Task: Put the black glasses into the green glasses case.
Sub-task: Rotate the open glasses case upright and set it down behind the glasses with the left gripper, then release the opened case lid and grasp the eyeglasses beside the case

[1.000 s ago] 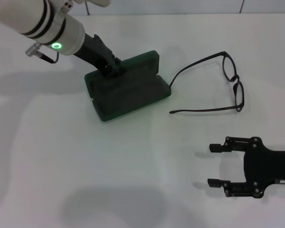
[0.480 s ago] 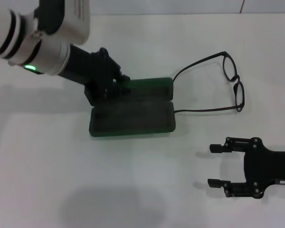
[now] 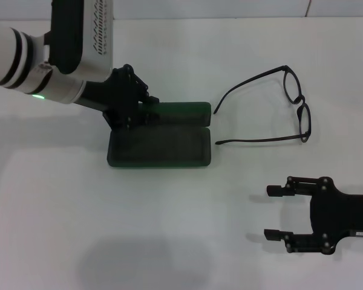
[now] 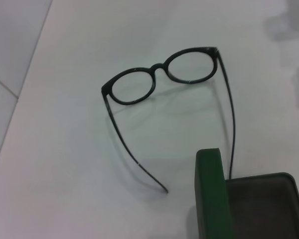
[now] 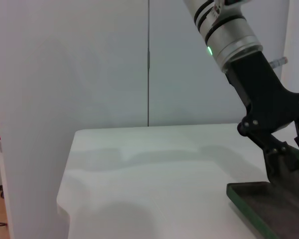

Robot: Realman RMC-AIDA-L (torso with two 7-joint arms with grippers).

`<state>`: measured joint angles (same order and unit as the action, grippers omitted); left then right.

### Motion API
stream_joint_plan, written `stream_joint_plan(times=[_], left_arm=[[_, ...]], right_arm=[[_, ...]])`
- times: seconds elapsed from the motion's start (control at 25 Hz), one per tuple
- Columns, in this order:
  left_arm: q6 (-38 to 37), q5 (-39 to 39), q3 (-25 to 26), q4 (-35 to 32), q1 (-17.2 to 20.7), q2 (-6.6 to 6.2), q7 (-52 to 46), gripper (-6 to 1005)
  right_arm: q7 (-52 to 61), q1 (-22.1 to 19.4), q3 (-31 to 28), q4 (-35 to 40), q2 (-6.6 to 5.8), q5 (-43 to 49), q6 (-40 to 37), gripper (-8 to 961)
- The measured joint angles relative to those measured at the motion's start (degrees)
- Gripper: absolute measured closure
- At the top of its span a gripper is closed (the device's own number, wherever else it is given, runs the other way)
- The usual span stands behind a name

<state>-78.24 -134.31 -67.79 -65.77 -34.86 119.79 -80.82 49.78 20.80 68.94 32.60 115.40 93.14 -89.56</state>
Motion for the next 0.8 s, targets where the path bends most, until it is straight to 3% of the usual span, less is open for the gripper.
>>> stream_joint_plan(times=[0.24, 0.8], left_arm=[[1.9, 0.0, -0.2, 0.1, 0.5, 0.01, -0.6, 805], [7.4, 3.9, -5.9, -1.6, 4.9, 0.13, -1.8, 646]], right_arm=[[0.0, 0.2, -0.1, 0.0, 0.00, 0.0, 0.0, 249], [0.1, 0.0, -0.2, 0.0, 0.00, 0.1, 0.9, 248]])
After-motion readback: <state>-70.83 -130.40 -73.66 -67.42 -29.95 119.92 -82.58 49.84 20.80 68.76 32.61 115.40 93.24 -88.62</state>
